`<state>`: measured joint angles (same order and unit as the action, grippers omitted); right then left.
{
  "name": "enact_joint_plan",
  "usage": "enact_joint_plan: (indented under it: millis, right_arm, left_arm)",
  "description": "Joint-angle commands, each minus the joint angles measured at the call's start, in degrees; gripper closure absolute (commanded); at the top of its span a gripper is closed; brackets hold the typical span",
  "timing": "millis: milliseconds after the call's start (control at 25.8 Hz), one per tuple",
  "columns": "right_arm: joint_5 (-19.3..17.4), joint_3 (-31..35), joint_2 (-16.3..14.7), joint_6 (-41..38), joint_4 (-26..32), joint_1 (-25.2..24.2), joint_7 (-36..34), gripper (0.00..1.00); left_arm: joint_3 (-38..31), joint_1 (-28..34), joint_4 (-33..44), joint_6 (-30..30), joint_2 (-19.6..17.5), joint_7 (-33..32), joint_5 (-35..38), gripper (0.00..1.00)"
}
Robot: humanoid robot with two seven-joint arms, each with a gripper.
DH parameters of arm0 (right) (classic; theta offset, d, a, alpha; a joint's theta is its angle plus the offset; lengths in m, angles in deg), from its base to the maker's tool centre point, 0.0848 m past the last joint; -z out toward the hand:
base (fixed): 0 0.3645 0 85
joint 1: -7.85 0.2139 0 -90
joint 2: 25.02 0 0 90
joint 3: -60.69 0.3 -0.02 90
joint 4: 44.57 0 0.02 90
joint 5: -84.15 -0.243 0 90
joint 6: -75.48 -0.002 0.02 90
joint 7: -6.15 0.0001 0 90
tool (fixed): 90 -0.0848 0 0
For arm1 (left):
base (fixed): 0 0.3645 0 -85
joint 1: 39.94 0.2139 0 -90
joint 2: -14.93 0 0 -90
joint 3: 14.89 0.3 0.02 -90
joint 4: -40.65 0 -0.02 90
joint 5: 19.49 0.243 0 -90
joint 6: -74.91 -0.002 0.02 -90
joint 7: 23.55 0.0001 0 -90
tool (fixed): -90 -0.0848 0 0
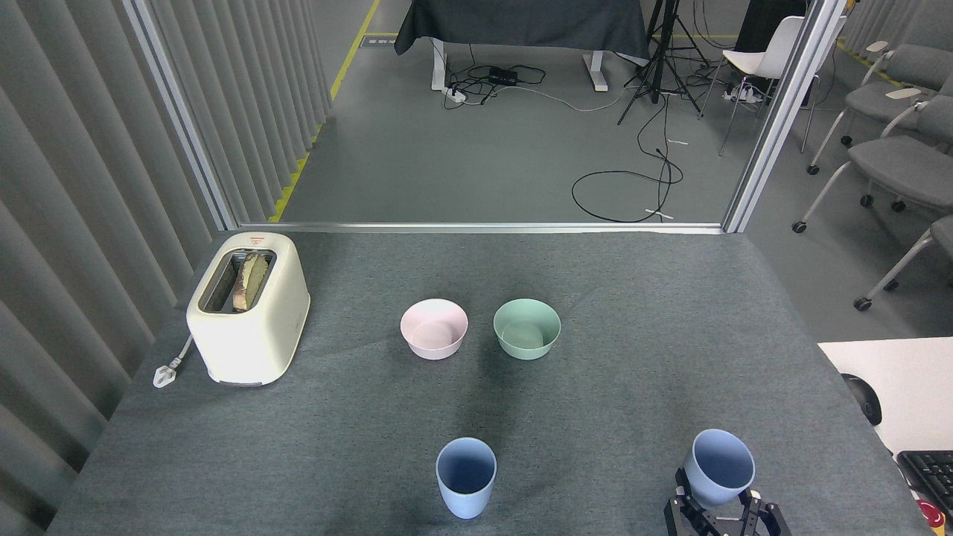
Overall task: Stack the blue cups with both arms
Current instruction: 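Reach the right gripper to the other blue cup and grasp it, then lift the held blue cup and carry it above the first cup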
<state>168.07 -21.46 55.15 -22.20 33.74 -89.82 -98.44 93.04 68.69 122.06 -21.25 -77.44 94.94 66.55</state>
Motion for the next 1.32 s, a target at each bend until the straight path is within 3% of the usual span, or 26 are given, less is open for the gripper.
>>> enact_joint_plan:
  millis: [0, 116, 232, 310, 465, 619, 968, 1277]
  right_arm:
    - [0.28, -1.26, 0.43, 0.12, 3.26, 4.59, 3.60, 0.31]
    - [2.65, -9.43, 1.04, 1.35, 2.90, 11.88, 11.33, 0.34]
    - [9.68, -17.52, 5.52, 4.86, 2.47, 16.28, 13.88, 0.34]
    - [12.93, -20.59, 8.95, 5.04, 2.55, 16.81, 16.17, 0.33]
    - [13.73, -25.87, 13.08, 4.86, 3.43, 14.26, 17.93, 0.32]
    - [14.52, -31.40, 13.79, 4.95, 6.51, 11.18, 17.84, 0.32]
    - [15.22, -31.93, 13.08, 4.95, 12.66, 4.59, 17.49, 0.31]
    - [15.22, -31.76, 12.91, 4.86, 11.34, 4.06, 17.31, 0.30]
  left_arm:
    - [0.00, 0.27, 0.06, 0.01, 0.00, -0.01, 0.09, 0.00]
    - [0.00, 0.27, 0.15, 0.01, 0.09, -0.01, 0.09, 0.00]
    - [0.00, 0.36, 0.15, -0.16, 0.09, -0.01, 0.09, 0.00]
    - [-0.35, 0.44, 0.24, -0.16, 0.09, -0.01, 0.09, 0.00]
    - [-1.84, 0.62, 0.50, -0.07, 0.09, -0.01, 0.09, 0.00]
    - [-1.93, 0.27, 0.42, -0.07, 0.09, -0.01, 0.00, 0.00]
    - [-2.02, 0.27, 0.33, -0.07, 0.09, -0.01, 0.00, 0.00]
    - [-2.64, 0.00, 0.24, 0.10, 0.09, 0.08, 0.00, 0.00]
